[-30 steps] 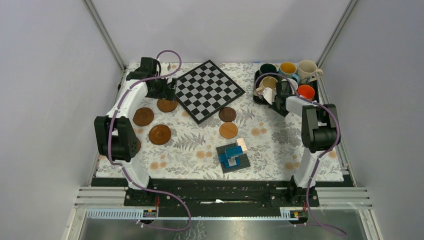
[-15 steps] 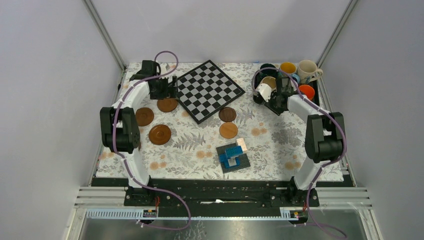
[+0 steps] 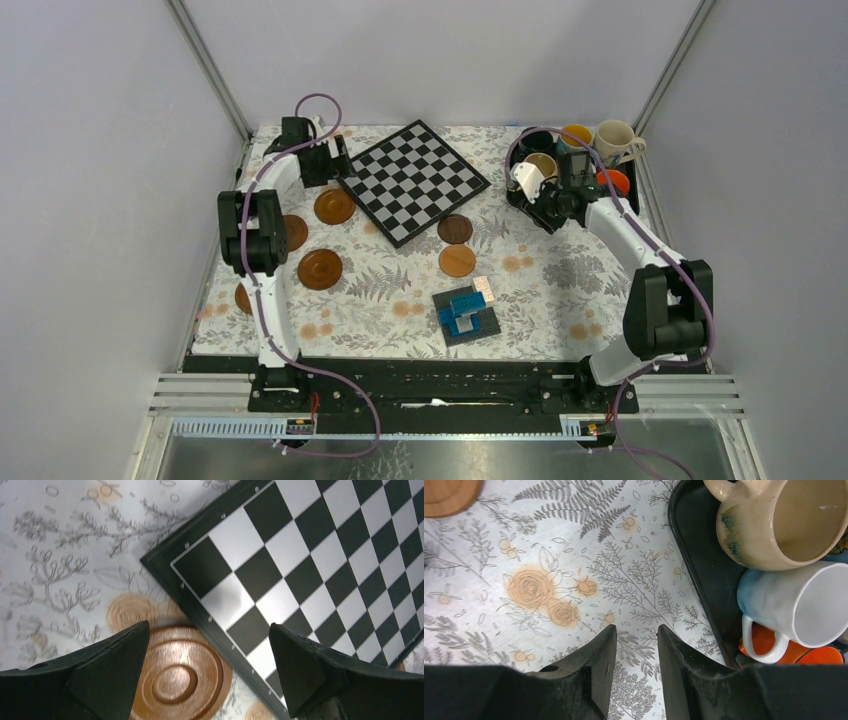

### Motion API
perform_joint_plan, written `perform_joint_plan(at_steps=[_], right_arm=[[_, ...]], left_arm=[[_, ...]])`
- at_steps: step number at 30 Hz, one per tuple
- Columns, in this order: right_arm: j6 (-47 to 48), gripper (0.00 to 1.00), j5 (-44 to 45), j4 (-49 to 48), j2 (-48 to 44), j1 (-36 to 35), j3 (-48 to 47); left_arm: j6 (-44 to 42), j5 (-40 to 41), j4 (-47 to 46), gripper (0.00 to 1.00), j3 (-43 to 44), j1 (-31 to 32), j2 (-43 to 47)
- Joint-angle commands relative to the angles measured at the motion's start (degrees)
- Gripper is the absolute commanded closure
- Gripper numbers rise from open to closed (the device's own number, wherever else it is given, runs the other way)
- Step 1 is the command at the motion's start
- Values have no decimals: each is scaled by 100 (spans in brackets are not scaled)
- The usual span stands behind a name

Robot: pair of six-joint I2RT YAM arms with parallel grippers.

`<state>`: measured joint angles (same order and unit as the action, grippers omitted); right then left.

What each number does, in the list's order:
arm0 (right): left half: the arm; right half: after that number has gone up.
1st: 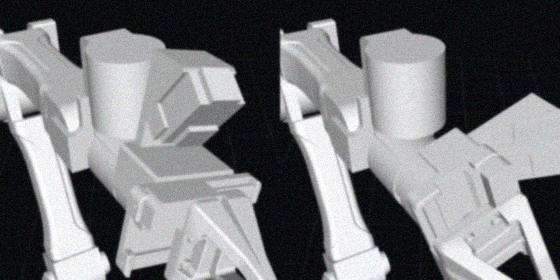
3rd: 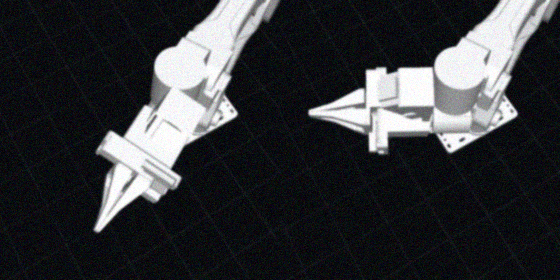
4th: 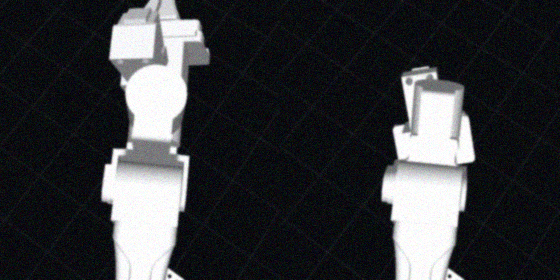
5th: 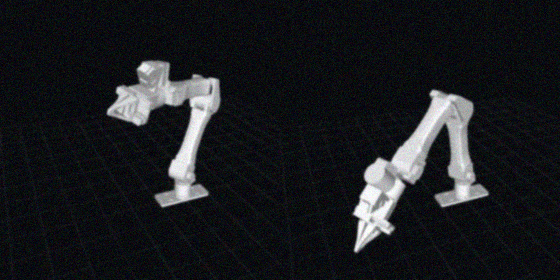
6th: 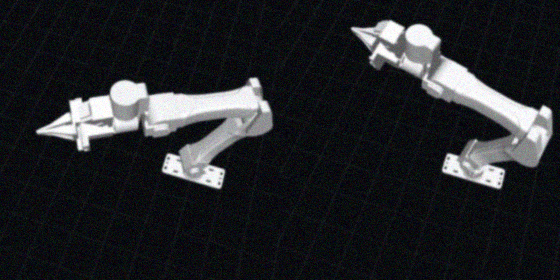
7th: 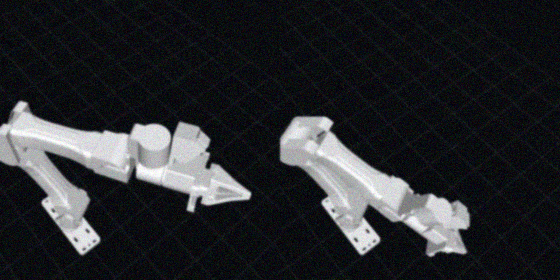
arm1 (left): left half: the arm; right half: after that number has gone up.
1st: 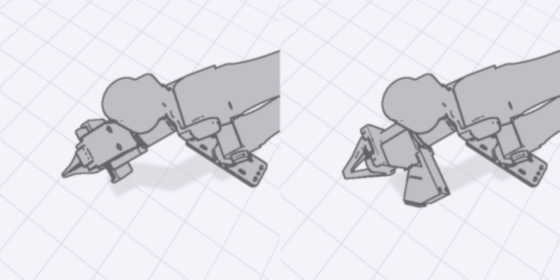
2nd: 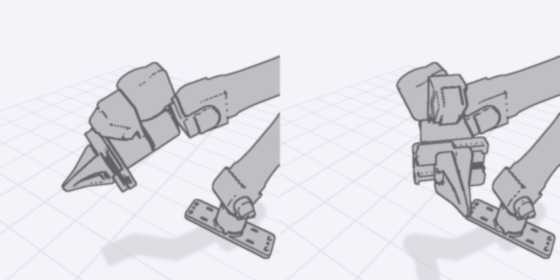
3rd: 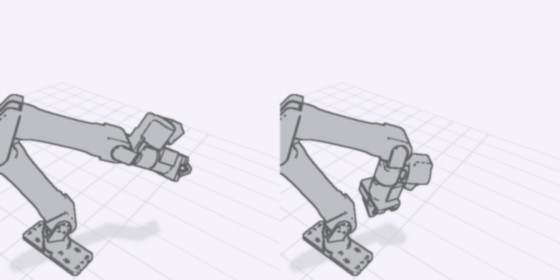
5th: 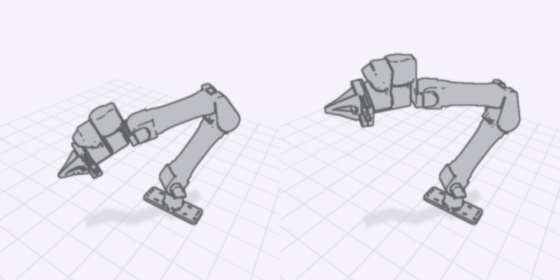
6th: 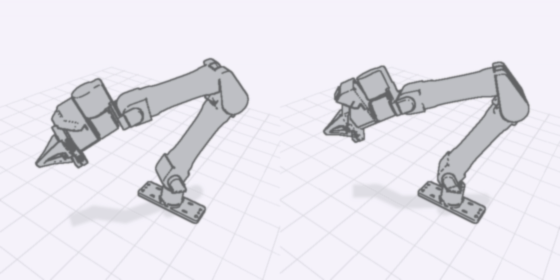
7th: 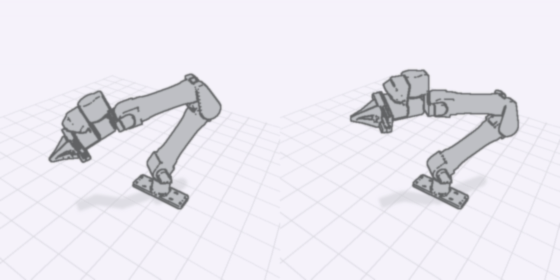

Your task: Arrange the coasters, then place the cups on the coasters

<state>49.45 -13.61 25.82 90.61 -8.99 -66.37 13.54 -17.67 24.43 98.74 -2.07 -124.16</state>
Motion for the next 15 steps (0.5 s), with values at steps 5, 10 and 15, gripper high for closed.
perform_joint_plan(at_steps=[5,10,15], right_arm=[[-102,56,-479,385,-577,-26,49],[-70,56,-417,481,-683,-24,159],[-91,55,-362,558,-728,-24,246]], left_arm=[[338,-360,-433,1,1142,41,-929],[264,-684,-620,1,1703,178,-1361],[262,-934,-696,1,2475,401,-1928]])
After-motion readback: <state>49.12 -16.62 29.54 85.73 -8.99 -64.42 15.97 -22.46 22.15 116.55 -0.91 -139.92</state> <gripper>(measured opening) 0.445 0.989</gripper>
